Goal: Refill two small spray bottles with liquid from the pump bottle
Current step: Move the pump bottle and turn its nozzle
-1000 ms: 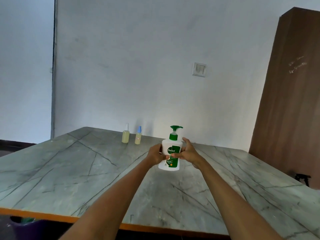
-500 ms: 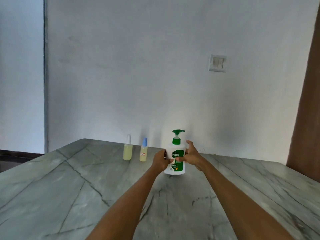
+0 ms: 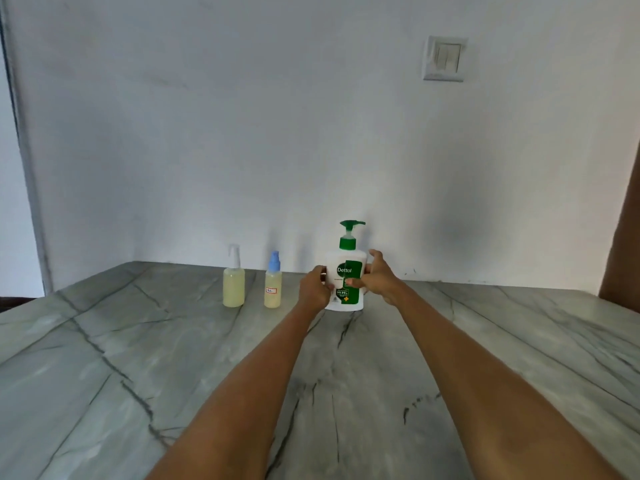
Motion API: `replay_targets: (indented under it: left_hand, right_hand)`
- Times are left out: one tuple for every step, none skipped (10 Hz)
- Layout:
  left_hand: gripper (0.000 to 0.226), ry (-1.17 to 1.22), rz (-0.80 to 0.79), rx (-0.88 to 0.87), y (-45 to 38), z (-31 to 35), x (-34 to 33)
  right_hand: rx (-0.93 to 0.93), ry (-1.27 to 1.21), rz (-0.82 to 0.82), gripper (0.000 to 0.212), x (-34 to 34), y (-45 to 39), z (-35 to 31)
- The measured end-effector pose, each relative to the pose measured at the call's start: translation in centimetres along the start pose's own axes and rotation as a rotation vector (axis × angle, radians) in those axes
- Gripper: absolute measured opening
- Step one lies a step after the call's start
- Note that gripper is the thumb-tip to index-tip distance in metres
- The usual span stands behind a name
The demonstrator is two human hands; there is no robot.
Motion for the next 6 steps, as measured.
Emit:
replay_targets:
  left_hand:
    - [0.035, 0.013, 0.000, -0.006, -0.4, -0.1, -0.1]
    - [0.034, -0.003, -0.029, 0.000, -0.4, 0.0, -0.2]
    - [0.033, -0.027, -0.076, 0.013, -0.6, 0.2, -0.4]
    - [0.032, -0.040, -0.076, 0.025, -0.4, 0.4, -0.2]
    - [0.039, -0.066, -0.095, 0.035, 0.0, 0.1, -0.4]
    - [0.054, -0.105, -0.104, 0.069, 1.2, 0.2, 0.3]
  right_hand:
    - [-0.013, -0.018, -0.009, 0.098, 0.1, -0.4, 0.5]
    - [-0.030, -0.044, -0.029, 0.098, 0.1, -0.3, 0.7]
    - [-0.030, -0.052, -0.032, 0.098, 0.2, -0.2, 0.8]
    - [-0.025, -0.083, -0.039, 0.099, 0.2, 0.3, 0.7]
    - [-0.015, -0.102, -0.052, 0.105, -0.1, 0.5, 0.7]
    - [0.010, -0.088, -0.024, 0.113, 0.7, 1.3, -0.2]
Point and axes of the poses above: each hand's wrist, its own y-axis away from the middle knuckle, its own x-axis out of the back of the hand, z = x × y, the point moved 9 cm from there along -y, towards the middle knuckle, and after that the axes turned 8 degrees about y, right-handed, at the moved point
